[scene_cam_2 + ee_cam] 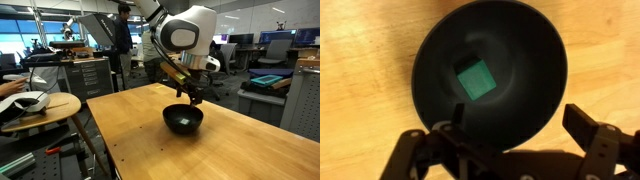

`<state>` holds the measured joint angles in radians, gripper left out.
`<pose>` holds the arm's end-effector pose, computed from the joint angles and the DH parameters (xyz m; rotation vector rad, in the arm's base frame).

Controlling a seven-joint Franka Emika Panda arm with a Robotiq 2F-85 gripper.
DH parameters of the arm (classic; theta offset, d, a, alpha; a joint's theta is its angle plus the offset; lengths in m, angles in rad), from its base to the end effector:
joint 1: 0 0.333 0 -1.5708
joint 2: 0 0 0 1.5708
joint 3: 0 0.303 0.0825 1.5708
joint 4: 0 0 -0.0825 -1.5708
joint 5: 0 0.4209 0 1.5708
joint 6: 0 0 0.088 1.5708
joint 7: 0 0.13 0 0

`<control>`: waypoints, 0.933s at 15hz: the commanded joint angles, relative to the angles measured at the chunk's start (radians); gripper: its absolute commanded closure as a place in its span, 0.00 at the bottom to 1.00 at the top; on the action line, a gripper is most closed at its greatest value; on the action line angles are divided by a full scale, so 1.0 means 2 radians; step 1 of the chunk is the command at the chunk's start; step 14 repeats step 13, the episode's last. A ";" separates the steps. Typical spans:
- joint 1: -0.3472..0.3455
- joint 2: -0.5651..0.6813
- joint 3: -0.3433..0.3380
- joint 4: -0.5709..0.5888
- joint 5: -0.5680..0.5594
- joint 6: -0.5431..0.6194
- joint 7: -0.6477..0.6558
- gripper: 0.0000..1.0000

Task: Put the green block inside the black bowl

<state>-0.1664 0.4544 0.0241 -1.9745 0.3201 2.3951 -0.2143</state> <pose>0.6240 -0.0817 0.1726 -2.9051 0.2475 -0.0086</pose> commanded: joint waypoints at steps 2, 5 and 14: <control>0.012 -0.061 -0.005 -0.036 -0.006 -0.041 0.044 0.00; 0.023 -0.089 -0.012 -0.055 -0.015 -0.041 0.074 0.00; 0.026 -0.094 -0.010 -0.061 -0.015 -0.040 0.074 0.00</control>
